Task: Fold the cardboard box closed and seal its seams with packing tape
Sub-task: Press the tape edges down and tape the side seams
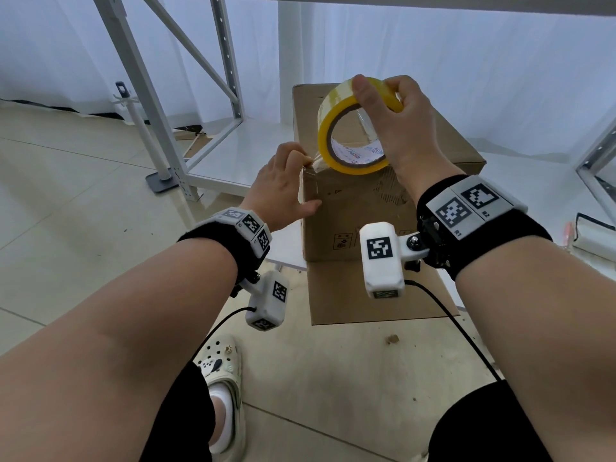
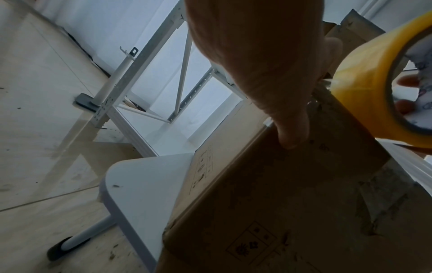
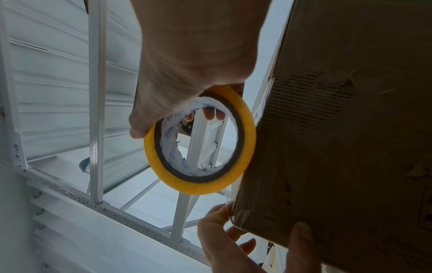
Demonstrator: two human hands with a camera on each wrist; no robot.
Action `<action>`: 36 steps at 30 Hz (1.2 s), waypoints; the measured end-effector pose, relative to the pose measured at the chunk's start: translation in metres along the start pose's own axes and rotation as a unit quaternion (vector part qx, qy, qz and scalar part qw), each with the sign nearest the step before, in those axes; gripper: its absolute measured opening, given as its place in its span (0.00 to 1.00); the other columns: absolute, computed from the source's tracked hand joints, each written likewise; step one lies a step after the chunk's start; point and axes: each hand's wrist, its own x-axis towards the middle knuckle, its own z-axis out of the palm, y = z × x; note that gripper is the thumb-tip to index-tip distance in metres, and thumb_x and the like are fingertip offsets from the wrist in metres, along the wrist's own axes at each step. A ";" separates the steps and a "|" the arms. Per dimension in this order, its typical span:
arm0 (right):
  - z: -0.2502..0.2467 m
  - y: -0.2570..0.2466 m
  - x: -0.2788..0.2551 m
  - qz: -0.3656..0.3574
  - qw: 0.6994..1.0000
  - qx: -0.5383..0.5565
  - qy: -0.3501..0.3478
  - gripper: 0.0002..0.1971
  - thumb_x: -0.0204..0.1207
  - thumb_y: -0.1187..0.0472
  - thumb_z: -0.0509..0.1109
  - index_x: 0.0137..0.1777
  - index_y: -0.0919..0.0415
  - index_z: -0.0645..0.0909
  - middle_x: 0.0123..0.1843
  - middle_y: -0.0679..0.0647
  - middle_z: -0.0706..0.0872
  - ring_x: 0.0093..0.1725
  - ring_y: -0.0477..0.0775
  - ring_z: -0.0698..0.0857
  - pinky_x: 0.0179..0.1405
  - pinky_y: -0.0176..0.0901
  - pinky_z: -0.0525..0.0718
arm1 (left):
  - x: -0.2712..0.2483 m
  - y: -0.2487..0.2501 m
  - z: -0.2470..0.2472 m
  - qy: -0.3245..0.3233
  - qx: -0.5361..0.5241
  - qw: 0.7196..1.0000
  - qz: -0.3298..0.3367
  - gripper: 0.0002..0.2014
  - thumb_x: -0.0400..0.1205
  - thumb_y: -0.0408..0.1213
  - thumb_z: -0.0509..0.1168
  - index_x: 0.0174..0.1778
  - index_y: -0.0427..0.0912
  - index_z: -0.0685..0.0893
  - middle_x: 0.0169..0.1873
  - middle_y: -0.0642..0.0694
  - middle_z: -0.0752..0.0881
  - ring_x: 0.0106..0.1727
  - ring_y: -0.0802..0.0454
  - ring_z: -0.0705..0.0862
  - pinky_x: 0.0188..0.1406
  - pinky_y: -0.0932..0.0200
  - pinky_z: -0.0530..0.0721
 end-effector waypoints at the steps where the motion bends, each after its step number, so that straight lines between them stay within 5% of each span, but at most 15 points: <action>1: 0.001 0.000 0.000 -0.002 1.000 -0.001 0.001 0.21 0.73 0.36 0.69 0.52 0.53 0.76 0.35 0.41 0.78 0.36 0.38 0.78 0.40 0.28 0.76 | 0.000 0.001 -0.001 0.002 0.001 1.000 0.000 0.31 0.70 0.45 0.77 0.62 0.33 0.73 0.63 0.36 0.72 0.57 0.42 0.77 0.60 0.48 0.81; 7: 0.002 0.001 0.000 -0.009 1.000 0.009 0.002 0.21 0.73 0.37 0.70 0.53 0.54 0.77 0.35 0.41 0.78 0.36 0.38 0.78 0.40 0.29 0.76 | 0.009 -0.006 -0.013 0.021 -0.118 0.992 -0.034 0.12 0.78 0.44 0.70 0.52 0.43 0.80 0.57 0.47 0.77 0.57 0.48 0.77 0.61 0.48 0.78; 12: 0.000 0.002 -0.001 -0.012 1.000 0.013 0.009 0.24 0.74 0.38 0.71 0.57 0.56 0.78 0.40 0.43 0.81 0.40 0.41 0.80 0.43 0.30 0.78 | 0.001 -0.006 -0.004 0.074 -0.191 0.976 -0.068 0.09 0.77 0.45 0.71 0.50 0.53 0.80 0.55 0.56 0.78 0.58 0.55 0.77 0.63 0.53 0.75; 20: 0.000 0.002 -0.004 -0.016 1.000 0.012 0.007 0.23 0.73 0.38 0.71 0.57 0.56 0.77 0.39 0.42 0.79 0.40 0.40 0.79 0.40 0.26 0.75 | -0.006 0.008 -0.005 0.140 -0.160 0.976 -0.052 0.12 0.79 0.38 0.71 0.57 0.43 0.86 0.55 0.50 0.86 0.55 0.63 0.80 0.59 0.73 0.74; 26: 0.002 -0.017 -0.009 -0.062 0.996 -0.061 0.012 0.21 0.72 0.40 0.73 0.53 0.52 0.72 0.40 0.39 0.73 0.38 0.38 0.74 0.32 0.20 0.71 | -0.009 0.005 -0.010 0.140 -0.156 0.976 -0.059 0.14 0.78 0.39 0.71 0.60 0.47 0.87 0.57 0.51 0.87 0.57 0.62 0.82 0.62 0.66 0.76; 29: 0.004 -0.027 -0.011 -0.068 0.994 -0.091 0.001 0.23 0.71 0.40 0.73 0.58 0.51 0.72 0.47 0.42 0.74 0.45 0.41 0.74 0.34 0.23 0.70 | -0.009 0.005 -0.011 0.156 -0.122 0.979 -0.045 0.13 0.78 0.39 0.72 0.58 0.47 0.88 0.55 0.51 0.89 0.54 0.58 0.84 0.59 0.68 0.72; 33: -0.009 -0.029 -0.006 -0.047 0.993 -0.109 0.030 0.21 0.70 0.39 0.74 0.53 0.50 0.72 0.41 0.39 0.72 0.41 0.40 0.74 0.35 0.30 0.70 | -0.009 0.000 -0.010 0.155 -0.103 0.981 -0.048 0.12 0.78 0.43 0.71 0.57 0.50 0.89 0.53 0.54 0.89 0.51 0.52 0.85 0.58 0.47 0.81; 36: -0.027 -0.024 -0.002 -0.048 0.986 -0.156 0.035 0.23 0.68 0.38 0.74 0.53 0.52 0.75 0.45 0.45 0.76 0.45 0.46 0.75 0.35 0.33 0.70 | -0.007 0.000 -0.010 0.151 -0.079 0.984 -0.048 0.11 0.78 0.45 0.70 0.56 0.52 0.89 0.54 0.56 0.89 0.54 0.52 0.84 0.61 0.52 0.73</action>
